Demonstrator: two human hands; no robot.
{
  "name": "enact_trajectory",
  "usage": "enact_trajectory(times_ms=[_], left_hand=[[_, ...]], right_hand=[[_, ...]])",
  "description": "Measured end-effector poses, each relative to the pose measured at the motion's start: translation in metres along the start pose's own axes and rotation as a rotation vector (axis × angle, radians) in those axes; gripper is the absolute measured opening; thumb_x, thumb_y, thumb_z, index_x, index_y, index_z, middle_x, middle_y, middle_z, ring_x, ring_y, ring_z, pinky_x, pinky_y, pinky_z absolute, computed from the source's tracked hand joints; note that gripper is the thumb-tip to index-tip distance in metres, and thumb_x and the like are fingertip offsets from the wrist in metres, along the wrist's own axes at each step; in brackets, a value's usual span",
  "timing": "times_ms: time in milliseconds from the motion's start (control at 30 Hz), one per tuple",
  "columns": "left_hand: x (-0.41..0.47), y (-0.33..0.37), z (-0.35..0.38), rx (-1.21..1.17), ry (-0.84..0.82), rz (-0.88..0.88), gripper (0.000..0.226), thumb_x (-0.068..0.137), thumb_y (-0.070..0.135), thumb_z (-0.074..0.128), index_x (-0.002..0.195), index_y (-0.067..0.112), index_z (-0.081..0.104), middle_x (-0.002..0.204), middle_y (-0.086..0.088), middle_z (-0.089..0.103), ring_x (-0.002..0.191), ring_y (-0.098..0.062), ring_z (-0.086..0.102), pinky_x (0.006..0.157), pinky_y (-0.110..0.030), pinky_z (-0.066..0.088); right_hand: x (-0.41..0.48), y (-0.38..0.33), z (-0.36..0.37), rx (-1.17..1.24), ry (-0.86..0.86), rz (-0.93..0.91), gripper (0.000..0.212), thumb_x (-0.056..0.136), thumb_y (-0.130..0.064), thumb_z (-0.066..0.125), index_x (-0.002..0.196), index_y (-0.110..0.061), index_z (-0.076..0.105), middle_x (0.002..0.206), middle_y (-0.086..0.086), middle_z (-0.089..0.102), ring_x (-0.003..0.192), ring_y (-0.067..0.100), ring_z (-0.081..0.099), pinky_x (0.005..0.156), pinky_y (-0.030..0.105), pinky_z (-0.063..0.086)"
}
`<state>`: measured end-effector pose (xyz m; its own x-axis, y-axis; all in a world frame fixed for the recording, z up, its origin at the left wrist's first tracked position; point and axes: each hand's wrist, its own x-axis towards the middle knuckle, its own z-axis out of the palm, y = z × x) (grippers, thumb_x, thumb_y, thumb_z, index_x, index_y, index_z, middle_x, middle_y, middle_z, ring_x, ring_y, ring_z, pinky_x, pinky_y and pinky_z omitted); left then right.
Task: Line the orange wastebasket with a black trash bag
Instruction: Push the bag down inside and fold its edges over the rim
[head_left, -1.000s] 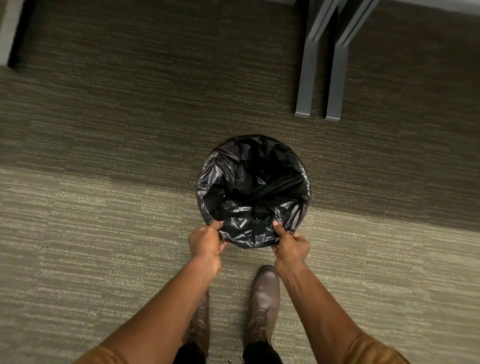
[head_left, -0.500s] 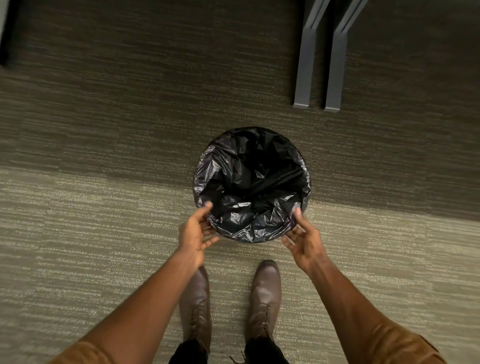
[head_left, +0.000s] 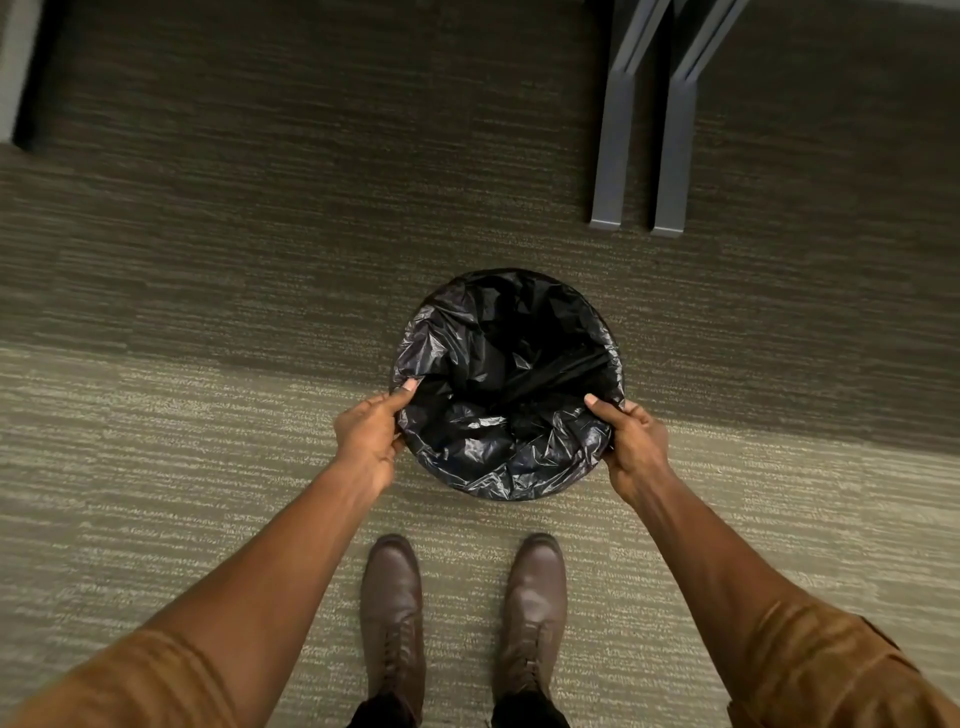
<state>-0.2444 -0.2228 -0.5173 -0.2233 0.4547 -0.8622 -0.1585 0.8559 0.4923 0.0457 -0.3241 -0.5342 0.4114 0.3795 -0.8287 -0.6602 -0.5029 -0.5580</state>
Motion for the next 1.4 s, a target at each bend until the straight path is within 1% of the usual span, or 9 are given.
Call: enact_trajectory(times_ms=[200, 300, 433, 567, 700, 967, 1133, 1300, 1400], left_hand=[[0.008, 0.004, -0.005, -0.148, -0.188, -0.22, 0.027, 0.093, 0.003, 0.076, 0.119, 0.003, 0.073, 0.124, -0.021, 0.079, 0.121, -0.036, 0.075, 0.104, -0.051, 0.062], [0.008, 0.005, -0.004, -0.159, -0.153, -0.179, 0.033, 0.089, 0.005, 0.082, 0.121, 0.002, 0.075, 0.127, -0.021, 0.079, 0.111, -0.032, 0.078, 0.093, -0.044, 0.066], [0.01, 0.001, -0.007, 0.038, 0.009, 0.034, 0.052, 0.083, 0.045, 0.09, 0.107, 0.003, 0.071, 0.111, -0.007, 0.079, 0.098, -0.024, 0.073, 0.077, -0.039, 0.059], [0.011, 0.008, -0.002, 0.159, 0.078, 0.27, 0.036, 0.088, 0.04, 0.086, 0.085, 0.012, 0.064, 0.077, 0.001, 0.064, 0.071, -0.018, 0.059, 0.069, -0.028, 0.053], [0.012, 0.032, 0.015, 0.355, -0.038, 0.388, 0.046, 0.085, 0.032, 0.09, 0.119, 0.01, 0.068, 0.108, -0.001, 0.071, 0.097, -0.015, 0.07, 0.079, -0.021, 0.056], [0.034, 0.051, 0.011, 0.65, -0.137, 0.485, 0.009, 0.098, 0.025, 0.077, 0.098, 0.025, 0.069, 0.101, 0.008, 0.067, 0.089, -0.006, 0.063, 0.075, -0.019, 0.051], [0.038, 0.049, 0.013, 0.72, -0.185, 0.495, 0.02, 0.106, 0.027, 0.068, 0.117, 0.011, 0.066, 0.106, 0.002, 0.065, 0.094, -0.015, 0.061, 0.083, -0.029, 0.051], [0.033, 0.044, 0.014, 0.773, -0.075, 0.551, 0.02, 0.104, 0.026, 0.071, 0.117, 0.011, 0.067, 0.105, 0.0, 0.07, 0.082, -0.01, 0.062, 0.069, -0.019, 0.049], [0.027, 0.043, 0.018, 0.746, -0.014, 0.586, 0.041, 0.099, 0.036, 0.077, 0.13, 0.013, 0.064, 0.121, 0.001, 0.069, 0.099, -0.014, 0.066, 0.088, -0.029, 0.058]], right_hand=[[0.009, 0.007, -0.005, 0.043, -0.068, 0.091, 0.049, 0.076, 0.014, 0.081, 0.123, 0.01, 0.069, 0.118, 0.026, 0.079, 0.104, 0.04, 0.079, 0.088, 0.05, 0.067], [0.006, -0.001, -0.008, -0.022, -0.096, 0.05, 0.056, 0.072, -0.016, 0.094, 0.122, 0.0, 0.072, 0.115, 0.015, 0.082, 0.1, 0.029, 0.08, 0.096, 0.048, 0.065], [0.008, -0.025, -0.01, -0.16, 0.006, -0.136, 0.065, 0.07, -0.046, 0.09, 0.122, -0.012, 0.07, 0.083, -0.01, 0.07, 0.068, 0.005, 0.056, 0.068, 0.026, 0.044], [0.017, -0.051, 0.005, -0.241, -0.001, -0.26, 0.053, 0.078, -0.029, 0.094, 0.12, -0.007, 0.07, 0.1, -0.006, 0.075, 0.075, 0.001, 0.069, 0.075, 0.025, 0.052], [0.03, -0.063, 0.026, -0.381, -0.014, -0.268, 0.059, 0.071, -0.033, 0.1, 0.117, -0.007, 0.072, 0.099, 0.004, 0.083, 0.09, 0.018, 0.082, 0.073, 0.026, 0.064], [0.05, -0.058, 0.037, -0.417, -0.043, -0.187, 0.042, 0.076, -0.015, 0.096, 0.112, -0.006, 0.075, 0.098, 0.008, 0.086, 0.088, 0.026, 0.084, 0.071, 0.035, 0.068], [0.048, -0.06, 0.041, -0.395, -0.067, -0.161, 0.058, 0.068, -0.019, 0.098, 0.118, -0.004, 0.074, 0.106, 0.013, 0.085, 0.09, 0.027, 0.084, 0.069, 0.033, 0.068], [0.024, -0.067, 0.045, -0.977, 0.145, -0.715, 0.092, 0.073, -0.064, 0.091, 0.142, -0.014, 0.056, 0.139, 0.013, 0.059, 0.125, 0.03, 0.061, 0.104, 0.043, 0.055], [0.005, -0.067, 0.061, -1.272, 0.036, -1.084, 0.083, 0.085, -0.057, 0.083, 0.147, -0.015, 0.048, 0.145, 0.023, 0.046, 0.134, 0.038, 0.05, 0.106, 0.05, 0.05]])
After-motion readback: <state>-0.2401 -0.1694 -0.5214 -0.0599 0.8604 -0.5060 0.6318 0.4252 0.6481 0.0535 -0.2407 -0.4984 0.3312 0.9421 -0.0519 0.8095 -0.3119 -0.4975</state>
